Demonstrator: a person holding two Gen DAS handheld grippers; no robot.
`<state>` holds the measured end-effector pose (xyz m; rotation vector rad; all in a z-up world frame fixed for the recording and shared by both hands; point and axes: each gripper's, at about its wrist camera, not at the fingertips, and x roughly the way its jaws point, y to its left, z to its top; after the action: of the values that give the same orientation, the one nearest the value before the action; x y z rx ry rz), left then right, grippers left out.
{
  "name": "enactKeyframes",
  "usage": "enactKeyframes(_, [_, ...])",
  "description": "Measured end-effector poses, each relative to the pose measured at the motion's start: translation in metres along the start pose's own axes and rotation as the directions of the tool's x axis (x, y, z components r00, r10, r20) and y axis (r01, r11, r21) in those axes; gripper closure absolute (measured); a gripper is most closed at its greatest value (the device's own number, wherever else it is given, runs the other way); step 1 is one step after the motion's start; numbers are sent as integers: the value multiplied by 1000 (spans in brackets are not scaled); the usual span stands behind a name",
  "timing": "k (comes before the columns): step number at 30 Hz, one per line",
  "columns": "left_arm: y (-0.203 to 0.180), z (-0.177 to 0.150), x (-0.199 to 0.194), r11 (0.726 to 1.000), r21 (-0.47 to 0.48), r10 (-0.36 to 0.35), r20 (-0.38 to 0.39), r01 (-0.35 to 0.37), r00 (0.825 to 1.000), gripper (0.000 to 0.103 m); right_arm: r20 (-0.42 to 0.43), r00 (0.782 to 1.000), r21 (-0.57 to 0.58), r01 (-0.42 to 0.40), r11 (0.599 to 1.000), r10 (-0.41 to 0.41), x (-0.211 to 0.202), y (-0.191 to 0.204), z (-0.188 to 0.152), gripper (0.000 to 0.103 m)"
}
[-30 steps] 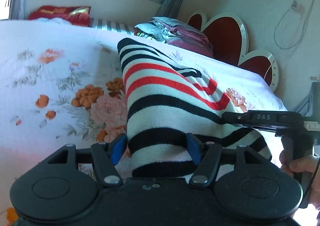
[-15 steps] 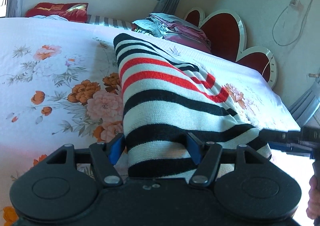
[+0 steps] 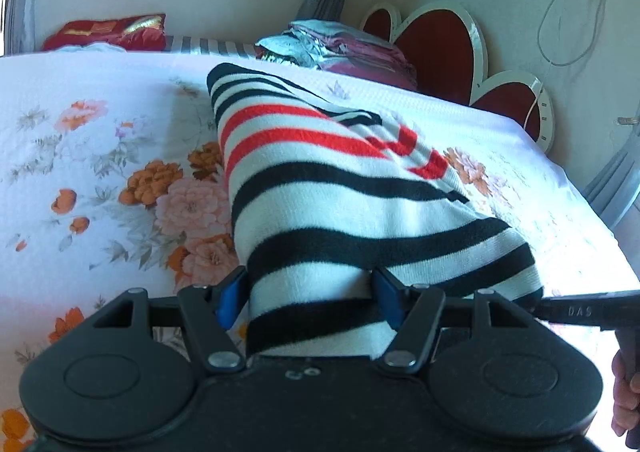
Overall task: Fold small clothes
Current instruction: 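Press the folded bundle with the left tool while the right tool tucks the striped edge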
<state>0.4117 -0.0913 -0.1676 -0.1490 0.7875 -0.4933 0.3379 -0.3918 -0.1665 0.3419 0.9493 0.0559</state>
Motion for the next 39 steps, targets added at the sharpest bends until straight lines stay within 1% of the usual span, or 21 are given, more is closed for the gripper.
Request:
enactKeyframes(3, [4, -1, -2, 1000, -8, -17, -24, 16, 1000, 38, 63, 998, 51, 13, 999, -16, -14, -11, 3, 103])
enactKeyframes(5, [1, 0, -5, 1000, -1, -13, -28, 13, 1000, 39, 102, 995, 107, -21, 994, 10, -22, -19, 16, 101])
enactKeyframes(6, [1, 1, -7, 1000, -3, -13, -27, 13, 1000, 39, 121, 992, 119, -41, 992, 27, -24, -21, 24, 95])
enactKeyframes(7, [0, 3, -9, 1000, -9, -12, -24, 12, 1000, 39, 134, 990, 122, -56, 991, 39, -25, -19, 34, 77])
enactKeyframes(8, [1, 4, -12, 1000, -17, -13, -19, 12, 1000, 39, 143, 989, 121, -64, 991, 46, -23, -17, 43, 61])
enactKeyframes(9, [1, 7, -15, 1000, -25, -13, -12, 12, 1000, 39, 154, 987, 117, -71, 991, 53, -21, -14, 51, 32])
enactKeyframes(10, [3, 9, -18, 999, -35, -12, -2, 12, 1000, 39, 170, 983, 102, -83, 991, 65, -19, -10, 59, 30])
enactKeyframes(13, [8, 21, -30, 998, -66, -12, 42, 14, 999, 39, 164, 982, 45, -106, 993, 97, -2, 5, 81, 30])
enactKeyframes(17, [15, 41, -32, 996, -87, 15, 84, -8, 996, 39, 129, 982, 41, -145, 989, 139, 28, 15, 110, 30])
enactKeyframes(18, [17, 45, -28, 995, -94, 28, 86, -19, 996, 39, 120, 983, 50, -149, 987, 143, 37, 16, 117, 34])
enactKeyframes(19, [20, 50, -23, 994, -100, 43, 90, -34, 995, 40, 107, 983, 65, -155, 986, 147, 46, 16, 123, 47])
enactKeyframes(21, [25, 58, -12, 992, -110, 64, 85, -54, 994, 40, 74, 984, 94, -170, 981, 164, 63, 15, 134, 57])
enactKeyframes(24, [29, 66, 7, 990, -126, 76, 77, -66, 994, 40, 51, 987, 110, -159, 981, 154, 82, 13, 142, 57])
enactKeyframes(26, [30, 70, 16, 989, -134, 78, 85, -66, 993, 40, 60, 984, 105, -171, 980, 165, 84, 12, 141, 74])
enactKeyframes(27, [29, 72, 20, 988, -135, 80, 82, -68, 993, 40, 64, 983, 94, -175, 980, 170, 84, 14, 141, 79])
enactKeyframes(30, [26, 75, 32, 989, -133, 76, 68, -66, 995, 40, 106, 986, 14, -133, 991, 130, 78, 25, 138, 93])
enactKeyframes(32, [24, 77, 36, 990, -127, 74, 67, -65, 995, 40, 152, 984, -39, -93, 995, 98, 71, 30, 136, 94])
enactKeyframes(34, [22, 80, 41, 991, -123, 68, 65, -60, 996, 39, 201, 979, -79, -28, 996, 44, 67, 33, 131, 95])
enactKeyframes(36, [20, 83, 48, 991, -114, 81, 56, -74, 995, 37, 152, 988, -90, 1, 996, 12, 83, 31, 125, 95])
enactKeyframes(37, [21, 85, 54, 990, -116, 83, 34, -79, 996, 37, 138, 990, -94, 9, 996, 5, 91, 29, 122, 94])
enactKeyframes(39, [25, 86, 60, 987, -143, 79, 14, -76, 997, 36, 137, 991, -71, -1, 997, 11, 92, 26, 126, 94])
